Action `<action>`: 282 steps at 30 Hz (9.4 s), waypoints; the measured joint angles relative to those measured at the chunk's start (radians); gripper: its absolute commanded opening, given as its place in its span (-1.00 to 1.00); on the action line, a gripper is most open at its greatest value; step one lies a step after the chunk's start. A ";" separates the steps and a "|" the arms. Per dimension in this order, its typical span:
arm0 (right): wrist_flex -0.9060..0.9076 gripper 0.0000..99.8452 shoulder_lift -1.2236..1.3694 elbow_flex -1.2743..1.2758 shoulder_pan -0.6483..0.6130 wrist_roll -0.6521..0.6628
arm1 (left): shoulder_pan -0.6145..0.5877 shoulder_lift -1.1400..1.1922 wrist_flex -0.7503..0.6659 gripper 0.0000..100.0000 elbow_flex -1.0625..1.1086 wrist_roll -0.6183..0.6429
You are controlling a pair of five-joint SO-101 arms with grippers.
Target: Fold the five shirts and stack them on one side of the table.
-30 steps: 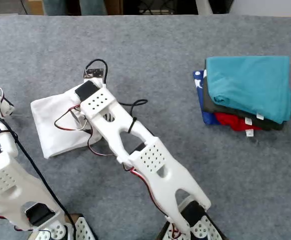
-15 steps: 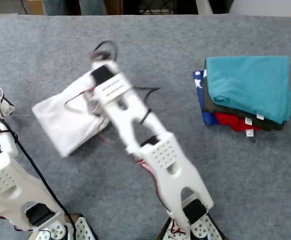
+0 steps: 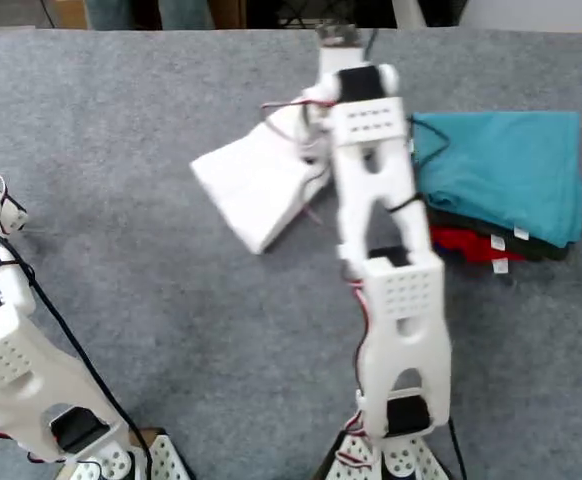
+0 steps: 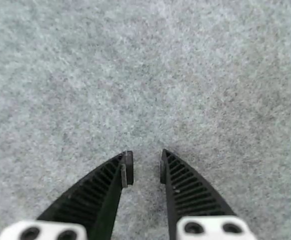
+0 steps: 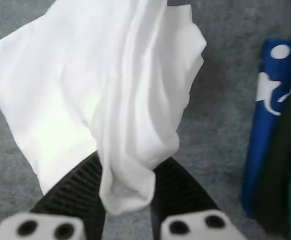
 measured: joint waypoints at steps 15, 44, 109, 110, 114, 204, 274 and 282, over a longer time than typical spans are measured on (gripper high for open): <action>0.005 -0.97 -0.058 -0.259 0.381 0.204 | 0.000 0.000 0.000 -0.76 0.000 0.000; 0.005 -0.59 -0.058 -0.123 0.720 0.365 | 0.000 0.000 0.000 -0.76 0.000 0.000; 0.008 -0.97 -0.543 -0.325 0.700 0.396 | 0.161 -0.147 0.153 -0.94 0.052 -0.094; 0.008 -0.97 -0.605 -0.275 0.700 0.396 | 0.176 -0.196 0.155 -0.94 0.092 -0.092; 0.008 -0.97 -0.858 0.037 0.700 0.466 | 0.239 -0.450 0.084 -0.94 0.324 -0.121; -0.459 -0.97 -2.575 2.733 0.123 0.126 | 0.523 -2.163 0.394 -0.94 1.599 -0.445; -0.459 -0.97 -2.575 2.733 0.123 0.126 | 0.523 -2.163 0.394 -0.94 1.599 -0.445; -0.459 -0.97 -2.575 2.733 0.123 0.126 | 0.523 -2.163 0.394 -0.94 1.599 -0.445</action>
